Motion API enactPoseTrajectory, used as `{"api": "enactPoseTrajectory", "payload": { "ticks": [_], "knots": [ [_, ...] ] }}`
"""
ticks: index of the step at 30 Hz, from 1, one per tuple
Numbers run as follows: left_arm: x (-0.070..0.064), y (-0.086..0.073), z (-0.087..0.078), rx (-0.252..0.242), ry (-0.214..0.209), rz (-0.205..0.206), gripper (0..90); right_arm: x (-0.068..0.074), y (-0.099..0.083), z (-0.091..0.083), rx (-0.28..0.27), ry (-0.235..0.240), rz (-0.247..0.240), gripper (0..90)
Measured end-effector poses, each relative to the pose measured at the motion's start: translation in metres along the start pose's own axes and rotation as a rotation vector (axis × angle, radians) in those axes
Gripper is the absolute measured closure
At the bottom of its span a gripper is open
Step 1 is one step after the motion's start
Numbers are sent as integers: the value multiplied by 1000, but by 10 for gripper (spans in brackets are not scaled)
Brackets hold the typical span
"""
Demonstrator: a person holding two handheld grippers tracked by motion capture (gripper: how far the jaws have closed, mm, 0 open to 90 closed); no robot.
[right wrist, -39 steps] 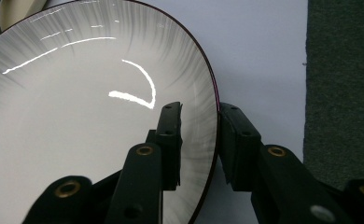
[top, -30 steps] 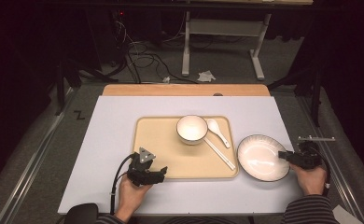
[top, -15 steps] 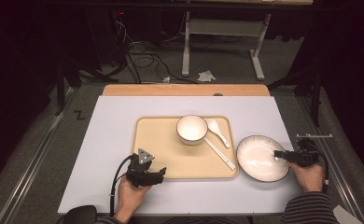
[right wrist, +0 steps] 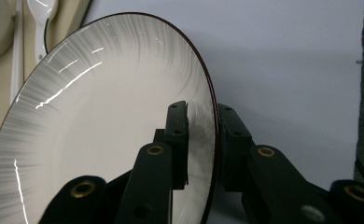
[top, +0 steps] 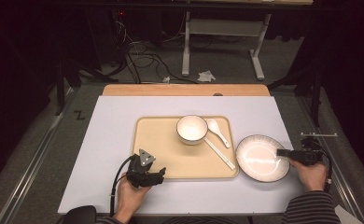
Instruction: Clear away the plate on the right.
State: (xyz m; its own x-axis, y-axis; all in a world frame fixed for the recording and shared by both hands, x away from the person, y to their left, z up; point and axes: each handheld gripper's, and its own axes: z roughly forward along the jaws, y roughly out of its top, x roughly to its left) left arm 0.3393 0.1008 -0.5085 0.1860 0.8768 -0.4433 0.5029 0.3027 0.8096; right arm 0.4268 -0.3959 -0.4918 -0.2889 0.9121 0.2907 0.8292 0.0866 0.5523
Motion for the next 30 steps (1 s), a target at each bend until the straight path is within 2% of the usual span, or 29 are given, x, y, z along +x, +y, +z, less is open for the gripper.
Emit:
{"api": "enactPoseTrajectory", "payload": {
  "ticks": [3, 6, 8, 12, 17, 20, 26, 30],
  "knots": [
    [0, 0, 0, 1, 0, 2, 258, -3, 0, 0, 2, 18, 12, 811],
    [0, 0, 0, 0, 2, 2, 259, -7, 0, -1, -2, 45, 55, 822],
    [0, 0, 0, -7, 6, 1, 260, -7, 2, -2, 6, 41, 54, 830],
    [-1, -2, -1, -17, 18, 50, 261, -7, 2, -4, -3, 47, 63, 849],
    [-4, -4, 0, -13, 16, 69, 269, -1, 5, -13, -30, 37, 35, 858],
    [-4, -3, -1, -25, 14, 63, 277, 1, 6, -16, -33, 23, 9, 861],
    [-3, 0, -2, -36, 5, 57, 269, 3, 6, -27, -65, 32, 6, 863],
    [-6, 1, -3, -52, -2, 55, 265, 6, 6, -34, -86, 33, -17, 866]
  ]
}}
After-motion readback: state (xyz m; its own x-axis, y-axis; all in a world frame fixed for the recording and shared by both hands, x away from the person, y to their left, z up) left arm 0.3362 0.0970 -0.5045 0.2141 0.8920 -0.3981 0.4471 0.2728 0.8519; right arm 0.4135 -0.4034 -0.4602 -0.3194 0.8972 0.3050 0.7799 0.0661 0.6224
